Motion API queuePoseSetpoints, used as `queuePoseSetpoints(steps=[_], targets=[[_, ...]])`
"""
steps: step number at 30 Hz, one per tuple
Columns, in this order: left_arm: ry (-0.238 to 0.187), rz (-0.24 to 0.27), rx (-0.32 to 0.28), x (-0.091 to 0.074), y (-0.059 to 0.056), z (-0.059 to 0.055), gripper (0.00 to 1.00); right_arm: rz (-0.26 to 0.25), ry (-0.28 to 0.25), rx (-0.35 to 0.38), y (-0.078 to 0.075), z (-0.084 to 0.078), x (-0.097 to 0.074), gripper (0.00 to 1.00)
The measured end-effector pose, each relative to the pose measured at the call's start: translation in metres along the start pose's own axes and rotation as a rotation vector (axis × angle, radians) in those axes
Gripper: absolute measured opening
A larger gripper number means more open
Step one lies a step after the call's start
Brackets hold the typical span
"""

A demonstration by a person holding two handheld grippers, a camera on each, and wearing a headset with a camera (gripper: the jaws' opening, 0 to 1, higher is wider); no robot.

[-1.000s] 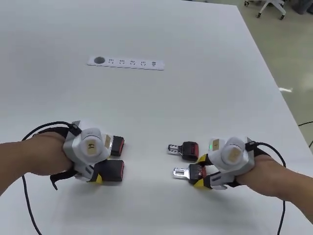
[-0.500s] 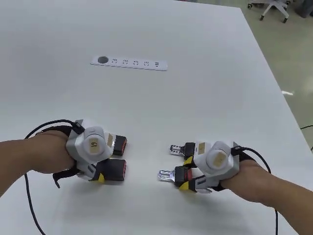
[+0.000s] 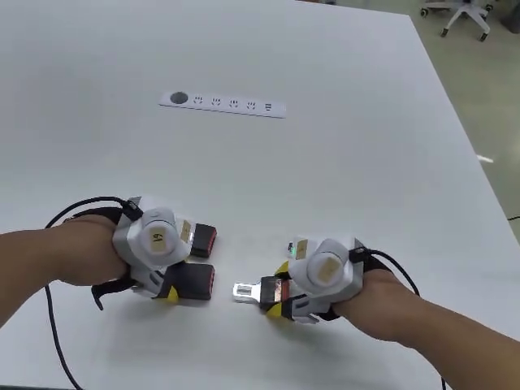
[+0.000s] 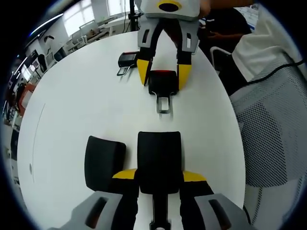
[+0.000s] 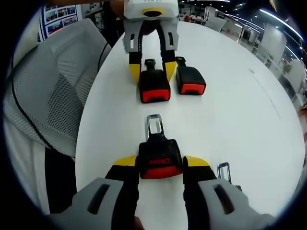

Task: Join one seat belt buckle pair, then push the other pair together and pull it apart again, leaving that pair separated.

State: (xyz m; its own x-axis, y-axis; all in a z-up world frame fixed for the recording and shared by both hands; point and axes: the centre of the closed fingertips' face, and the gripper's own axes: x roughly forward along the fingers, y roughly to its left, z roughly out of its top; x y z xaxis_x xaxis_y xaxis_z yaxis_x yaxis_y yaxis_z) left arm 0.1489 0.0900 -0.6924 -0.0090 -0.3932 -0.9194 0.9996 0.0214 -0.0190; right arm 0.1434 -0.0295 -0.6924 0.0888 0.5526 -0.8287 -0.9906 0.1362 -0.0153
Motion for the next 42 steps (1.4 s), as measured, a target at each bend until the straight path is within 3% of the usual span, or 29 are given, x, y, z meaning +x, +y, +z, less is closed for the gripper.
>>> queuePoseSetpoints(steps=[13,28,42], targets=[[-0.009,0.002,-0.017,-0.001,-0.002,0.002,0.33,-0.013,-0.02,-0.006,-0.001,0.026,0.018,0.34],[-0.008,0.006,-0.025,-0.003,-0.003,0.003,0.33,-0.03,-0.036,-0.027,-0.002,0.035,0.023,0.34],[-0.031,-0.001,-0.026,-0.004,-0.003,0.004,0.32,-0.029,-0.041,-0.033,0.0,0.042,0.028,0.33]])
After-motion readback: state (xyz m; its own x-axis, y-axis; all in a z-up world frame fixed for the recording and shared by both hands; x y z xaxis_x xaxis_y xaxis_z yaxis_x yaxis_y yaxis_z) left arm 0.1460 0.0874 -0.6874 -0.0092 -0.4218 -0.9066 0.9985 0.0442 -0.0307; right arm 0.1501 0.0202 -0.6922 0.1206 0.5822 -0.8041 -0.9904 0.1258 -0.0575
